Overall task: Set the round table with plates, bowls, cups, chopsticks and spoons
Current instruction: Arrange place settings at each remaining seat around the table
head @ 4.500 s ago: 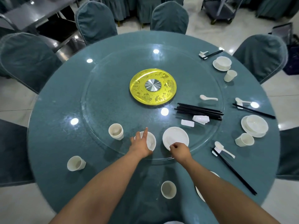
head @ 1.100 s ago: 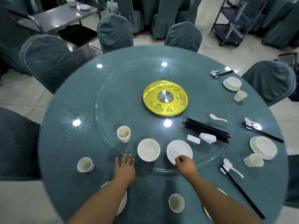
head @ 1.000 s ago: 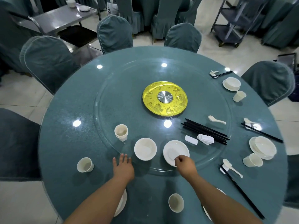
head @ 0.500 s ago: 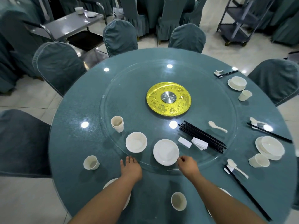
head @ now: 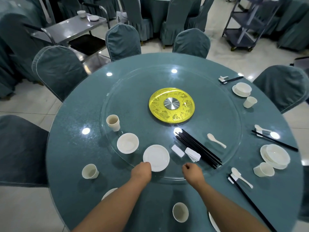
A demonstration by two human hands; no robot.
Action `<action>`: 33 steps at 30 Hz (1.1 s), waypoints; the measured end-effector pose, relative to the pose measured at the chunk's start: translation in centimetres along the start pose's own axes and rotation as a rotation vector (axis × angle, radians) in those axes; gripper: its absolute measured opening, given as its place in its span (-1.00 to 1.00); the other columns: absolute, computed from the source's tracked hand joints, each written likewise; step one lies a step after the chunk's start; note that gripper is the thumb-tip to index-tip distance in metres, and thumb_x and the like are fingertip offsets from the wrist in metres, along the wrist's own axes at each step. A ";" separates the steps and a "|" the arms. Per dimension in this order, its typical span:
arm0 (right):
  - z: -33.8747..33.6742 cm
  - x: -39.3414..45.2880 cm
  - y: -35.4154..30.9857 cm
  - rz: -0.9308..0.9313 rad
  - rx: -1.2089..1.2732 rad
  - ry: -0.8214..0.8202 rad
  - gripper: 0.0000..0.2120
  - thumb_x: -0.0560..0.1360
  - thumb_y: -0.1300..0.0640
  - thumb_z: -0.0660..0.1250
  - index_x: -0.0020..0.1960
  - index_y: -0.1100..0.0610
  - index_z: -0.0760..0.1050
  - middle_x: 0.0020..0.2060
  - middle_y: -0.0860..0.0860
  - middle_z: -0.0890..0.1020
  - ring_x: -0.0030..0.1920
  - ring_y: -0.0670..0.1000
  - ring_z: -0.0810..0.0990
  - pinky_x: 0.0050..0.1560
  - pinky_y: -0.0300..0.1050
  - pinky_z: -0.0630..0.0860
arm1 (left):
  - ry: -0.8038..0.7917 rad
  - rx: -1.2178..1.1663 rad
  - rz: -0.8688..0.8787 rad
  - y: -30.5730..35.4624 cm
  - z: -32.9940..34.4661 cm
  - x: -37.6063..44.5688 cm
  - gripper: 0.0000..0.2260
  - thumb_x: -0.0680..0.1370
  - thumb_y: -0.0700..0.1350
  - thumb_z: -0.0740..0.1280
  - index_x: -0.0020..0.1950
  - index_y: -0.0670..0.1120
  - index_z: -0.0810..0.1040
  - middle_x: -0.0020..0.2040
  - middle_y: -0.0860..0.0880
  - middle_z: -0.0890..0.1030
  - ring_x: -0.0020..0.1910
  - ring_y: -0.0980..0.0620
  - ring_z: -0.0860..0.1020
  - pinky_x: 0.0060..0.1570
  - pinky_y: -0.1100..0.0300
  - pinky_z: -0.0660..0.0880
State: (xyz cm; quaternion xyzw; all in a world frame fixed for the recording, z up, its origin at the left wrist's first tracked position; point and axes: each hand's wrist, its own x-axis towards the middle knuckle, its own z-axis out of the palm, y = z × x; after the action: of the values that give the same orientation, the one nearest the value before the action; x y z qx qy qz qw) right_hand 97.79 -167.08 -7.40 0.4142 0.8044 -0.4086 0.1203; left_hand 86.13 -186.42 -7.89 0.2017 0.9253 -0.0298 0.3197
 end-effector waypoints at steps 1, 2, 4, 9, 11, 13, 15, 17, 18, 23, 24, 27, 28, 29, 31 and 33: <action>-0.1 0.1 0.0 0.000 -0.009 -0.004 -0.74 0.54 0.13 0.17 -0.29 0.11 0.49 -0.31 0.05 0.62 -0.31 0.04 0.53 -0.26 -0.13 0.49 | 0.002 0.000 0.011 0.3 0.0 0.2 -0.71 0.50 -0.25 0.22 0.21 -0.12 0.48 0.19 -0.11 0.55 0.15 -0.15 0.56 -0.02 0.05 0.48; -0.2 0.2 -0.1 -0.002 -0.015 -0.004 -0.75 0.54 0.13 0.17 -0.26 0.14 0.51 -0.29 0.07 0.63 -0.29 0.04 0.53 -0.23 -0.11 0.50 | 0.006 -0.001 0.024 0.7 0.0 0.3 -0.70 0.51 -0.25 0.21 0.23 -0.13 0.46 0.19 -0.12 0.54 0.15 -0.16 0.55 -0.02 0.04 0.47; -0.3 0.4 -0.1 -0.007 -0.019 0.003 -0.76 0.53 0.14 0.17 -0.22 0.16 0.53 -0.27 0.08 0.63 -0.26 0.06 0.53 -0.19 -0.09 0.51 | 0.024 -0.004 0.052 1.3 -0.1 0.6 -0.72 0.52 -0.26 0.20 0.22 -0.13 0.45 0.19 -0.13 0.53 0.14 -0.17 0.55 -0.04 0.04 0.46; -0.8 1.0 0.1 -0.012 -0.026 0.017 -0.77 0.54 0.14 0.16 -0.23 0.14 0.51 -0.31 0.08 0.59 -0.28 0.07 0.51 -0.18 -0.08 0.49 | 0.057 -0.007 0.109 2.6 -0.3 1.4 -0.76 0.52 -0.28 0.20 0.17 -0.14 0.46 0.15 -0.12 0.53 0.10 -0.17 0.55 -0.08 0.05 0.44; -0.9 1.3 0.2 -0.017 -0.017 0.030 -0.76 0.54 0.15 0.17 -0.22 0.20 0.51 -0.31 0.11 0.59 -0.30 0.07 0.49 -0.21 -0.07 0.49 | 0.061 -0.020 0.121 3.0 -0.5 1.6 -0.76 0.51 -0.29 0.20 0.16 -0.13 0.46 0.13 -0.11 0.53 0.09 -0.15 0.55 -0.11 0.06 0.43; -0.8 1.7 0.2 -0.022 -0.009 0.035 -0.76 0.55 0.15 0.18 -0.19 0.22 0.53 -0.32 0.09 0.58 -0.34 0.03 0.47 -0.28 -0.11 0.44 | 0.079 -0.038 0.135 3.5 -0.9 2.1 -0.75 0.50 -0.31 0.19 0.14 -0.11 0.47 0.11 -0.09 0.53 0.07 -0.15 0.55 -0.13 0.06 0.42; -0.7 2.0 0.0 -0.030 -0.019 0.032 -0.77 0.55 0.14 0.17 -0.16 0.21 0.55 -0.31 0.07 0.59 -0.34 0.02 0.47 -0.29 -0.14 0.40 | 0.120 -0.070 0.161 3.8 -1.2 2.6 -0.76 0.49 -0.32 0.18 0.09 -0.10 0.46 0.07 -0.09 0.51 0.03 -0.16 0.54 -0.16 0.03 0.41; -0.5 2.4 -0.2 -0.034 -0.021 0.032 -0.77 0.55 0.14 0.17 -0.16 0.18 0.55 -0.29 0.07 0.60 -0.31 0.03 0.48 -0.28 -0.15 0.39 | 0.153 -0.092 0.186 4.0 -1.6 3.1 -0.79 0.48 -0.30 0.17 0.04 -0.08 0.44 0.04 -0.09 0.51 -0.01 -0.16 0.52 -0.19 0.03 0.40; -0.3 2.7 -0.2 -0.034 -0.026 0.038 -0.78 0.55 0.14 0.17 -0.16 0.16 0.55 -0.29 0.06 0.60 -0.30 0.03 0.49 -0.27 -0.16 0.39 | 0.162 -0.101 0.195 4.2 -1.6 3.5 -0.80 0.47 -0.30 0.17 0.02 -0.07 0.43 0.03 -0.09 0.52 -0.03 -0.16 0.52 -0.19 0.04 0.40; 0.0 3.2 -0.3 -0.065 -0.034 0.120 -0.79 0.55 0.13 0.18 -0.19 0.12 0.52 -0.35 0.01 0.56 -0.32 0.03 0.51 -0.32 -0.14 0.39 | 0.190 -0.229 0.216 5.5 -1.8 5.0 -0.88 0.56 -0.13 0.26 0.08 -0.09 0.47 0.11 -0.09 0.53 0.06 -0.14 0.53 -0.06 -0.02 0.53; 0.1 3.4 -0.2 -0.064 -0.035 0.135 -0.80 0.55 0.13 0.19 -0.19 0.11 0.53 -0.36 0.00 0.57 -0.32 0.02 0.52 -0.34 -0.14 0.39 | 0.184 -0.242 0.217 5.9 -1.6 5.3 -0.79 0.57 -0.04 0.28 0.15 -0.09 0.46 0.15 -0.08 0.50 0.12 -0.14 0.50 -0.02 -0.03 0.52; 0.1 3.9 -0.2 -0.056 -0.057 0.144 -0.79 0.56 0.12 0.18 -0.17 0.10 0.54 -0.34 -0.03 0.59 -0.32 -0.02 0.53 -0.38 -0.17 0.39 | 0.174 -0.236 0.217 7.0 -1.1 5.9 -0.47 0.50 0.20 0.35 0.34 -0.08 0.39 0.27 -0.06 0.41 0.25 -0.12 0.40 0.12 -0.03 0.49; 0.1 4.2 -0.2 -0.054 -0.055 0.143 -0.79 0.56 0.12 0.18 -0.16 0.11 0.55 -0.32 -0.02 0.60 -0.30 -0.01 0.54 -0.34 -0.14 0.44 | 0.181 -0.219 0.213 7.4 -1.0 6.1 -0.39 0.46 0.26 0.36 0.36 -0.08 0.36 0.29 -0.05 0.38 0.26 -0.12 0.37 0.15 -0.03 0.48; 0.0 4.5 -0.1 -0.052 -0.055 0.141 -0.79 0.56 0.12 0.18 -0.16 0.12 0.55 -0.31 0.00 0.61 -0.27 0.02 0.55 -0.27 -0.10 0.48 | 0.192 -0.196 0.205 7.7 -0.8 6.2 -0.32 0.42 0.31 0.37 0.37 -0.08 0.34 0.29 -0.05 0.37 0.26 -0.11 0.36 0.15 -0.02 0.48; 0.0 4.7 -0.1 -0.051 -0.067 0.137 -0.78 0.57 0.11 0.18 -0.16 0.13 0.55 -0.30 0.01 0.61 -0.25 0.06 0.56 -0.19 -0.07 0.50 | 0.209 -0.161 0.172 8.2 -0.5 6.3 -0.22 0.35 0.38 0.37 0.38 -0.09 0.31 0.30 -0.06 0.34 0.26 -0.11 0.33 0.15 -0.01 0.46; 0.2 4.8 0.3 -0.043 -0.048 0.126 -0.78 0.57 0.11 0.18 -0.17 0.13 0.54 -0.31 0.00 0.60 -0.24 0.05 0.55 -0.18 -0.08 0.51 | 0.207 -0.135 0.141 8.5 0.0 6.3 -0.16 0.32 0.39 0.39 0.40 -0.10 0.27 0.30 -0.07 0.33 0.26 -0.12 0.32 0.17 -0.01 0.44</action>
State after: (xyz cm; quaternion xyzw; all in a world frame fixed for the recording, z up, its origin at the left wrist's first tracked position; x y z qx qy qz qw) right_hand 94.97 -164.35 -10.27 0.4186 0.8287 -0.3647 0.0707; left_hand 84.94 -176.39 -11.07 0.2462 0.9368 0.0762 0.2365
